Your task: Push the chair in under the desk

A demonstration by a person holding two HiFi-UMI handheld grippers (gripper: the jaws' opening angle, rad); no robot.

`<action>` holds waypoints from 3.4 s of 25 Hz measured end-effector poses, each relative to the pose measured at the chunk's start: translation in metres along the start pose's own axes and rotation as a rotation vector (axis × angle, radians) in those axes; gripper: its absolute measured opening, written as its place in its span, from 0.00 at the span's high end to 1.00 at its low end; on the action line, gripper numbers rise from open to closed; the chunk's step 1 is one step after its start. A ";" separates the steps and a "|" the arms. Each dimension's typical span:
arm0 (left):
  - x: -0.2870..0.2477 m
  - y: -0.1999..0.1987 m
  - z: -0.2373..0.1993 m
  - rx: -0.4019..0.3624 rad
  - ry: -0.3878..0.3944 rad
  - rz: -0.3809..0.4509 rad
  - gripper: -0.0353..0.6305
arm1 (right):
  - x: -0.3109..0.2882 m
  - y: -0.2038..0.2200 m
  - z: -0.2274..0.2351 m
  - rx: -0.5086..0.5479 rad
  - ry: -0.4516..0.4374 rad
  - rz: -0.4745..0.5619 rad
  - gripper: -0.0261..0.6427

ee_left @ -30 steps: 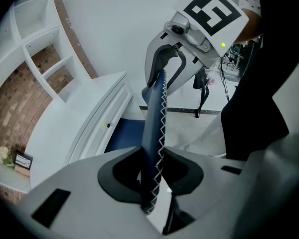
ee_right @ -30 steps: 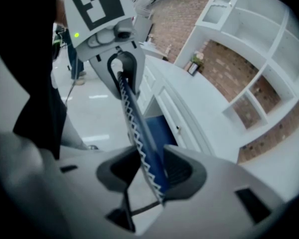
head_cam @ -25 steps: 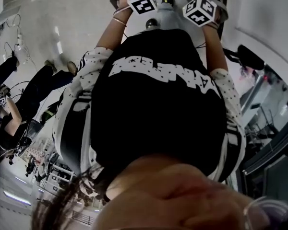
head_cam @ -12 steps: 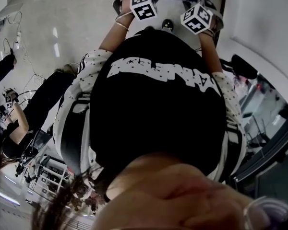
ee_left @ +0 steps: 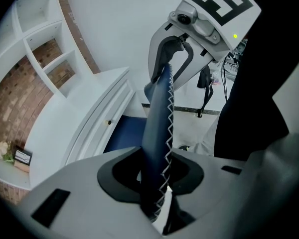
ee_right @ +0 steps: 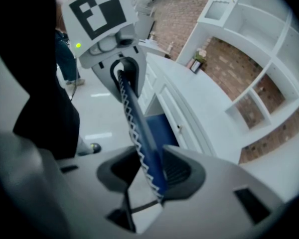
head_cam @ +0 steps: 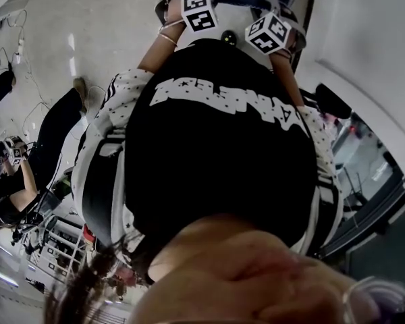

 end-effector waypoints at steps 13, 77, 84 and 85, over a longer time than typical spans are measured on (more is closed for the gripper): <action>-0.010 -0.013 -0.003 0.011 0.007 -0.035 0.75 | 0.000 0.010 0.015 0.057 -0.023 0.002 0.75; -0.018 0.022 -0.093 -0.055 0.007 -0.061 0.75 | -0.055 -0.057 0.060 0.067 -0.037 -0.001 0.76; -0.013 0.018 -0.100 -0.053 0.004 -0.063 0.75 | -0.050 -0.060 0.067 0.071 -0.037 0.010 0.76; -0.013 0.017 -0.101 -0.054 0.003 -0.064 0.75 | -0.050 -0.061 0.067 0.072 -0.035 0.011 0.76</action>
Point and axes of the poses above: the fingertips, and each gripper's own axes: x backward along the fingers, z to its right, y out of its underside, the point moved 9 cm from there along x, backward along the fingers, and after that the axes turned 1 degree about z, right-handed, at the moved point
